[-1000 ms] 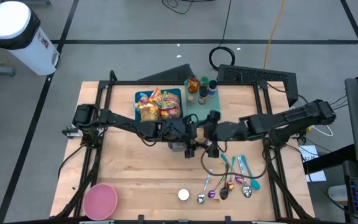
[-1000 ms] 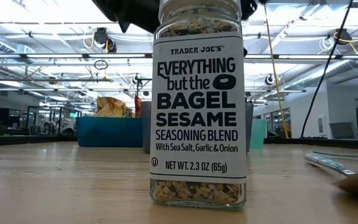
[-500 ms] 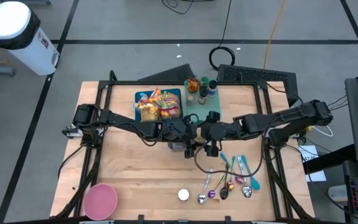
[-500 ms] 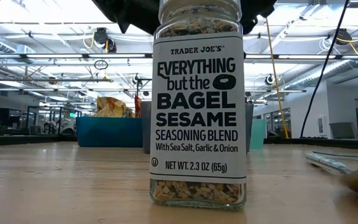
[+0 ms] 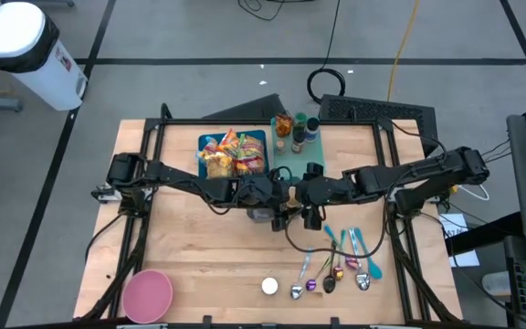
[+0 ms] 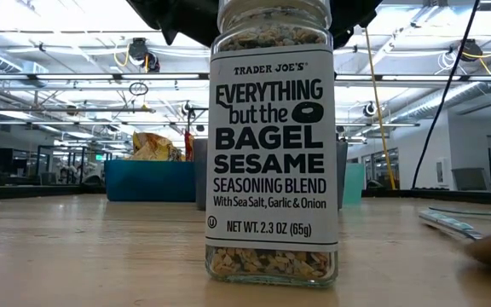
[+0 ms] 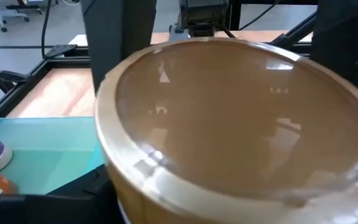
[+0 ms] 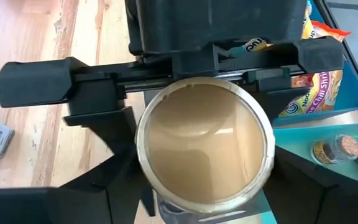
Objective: Pick & Place Food Item
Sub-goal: Put the golden seasoning bottle into the green bin
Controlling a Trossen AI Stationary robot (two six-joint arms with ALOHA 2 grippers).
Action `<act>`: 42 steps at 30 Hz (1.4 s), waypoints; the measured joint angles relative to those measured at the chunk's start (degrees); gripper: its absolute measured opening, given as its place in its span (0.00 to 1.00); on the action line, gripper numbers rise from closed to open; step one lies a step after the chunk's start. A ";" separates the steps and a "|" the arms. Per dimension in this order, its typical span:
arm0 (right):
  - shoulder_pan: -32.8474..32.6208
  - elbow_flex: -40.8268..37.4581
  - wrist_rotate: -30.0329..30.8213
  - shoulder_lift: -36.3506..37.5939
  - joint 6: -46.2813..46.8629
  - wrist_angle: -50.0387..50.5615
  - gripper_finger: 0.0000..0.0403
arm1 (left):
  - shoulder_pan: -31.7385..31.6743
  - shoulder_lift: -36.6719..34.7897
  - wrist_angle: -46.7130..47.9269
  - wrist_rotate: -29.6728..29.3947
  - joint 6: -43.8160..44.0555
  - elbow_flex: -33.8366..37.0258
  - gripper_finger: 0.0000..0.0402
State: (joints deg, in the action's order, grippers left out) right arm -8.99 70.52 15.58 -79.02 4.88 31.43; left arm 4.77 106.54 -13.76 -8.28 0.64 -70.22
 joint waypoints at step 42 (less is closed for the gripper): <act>29.15 -11.61 -3.65 12.89 -0.04 -1.55 0.64 | -5.63 -18.76 0.11 1.95 3.10 17.53 0.91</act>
State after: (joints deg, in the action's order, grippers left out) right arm 20.16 58.91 11.94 -66.13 4.84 29.88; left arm -0.86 87.78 -13.65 -6.33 3.75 -52.68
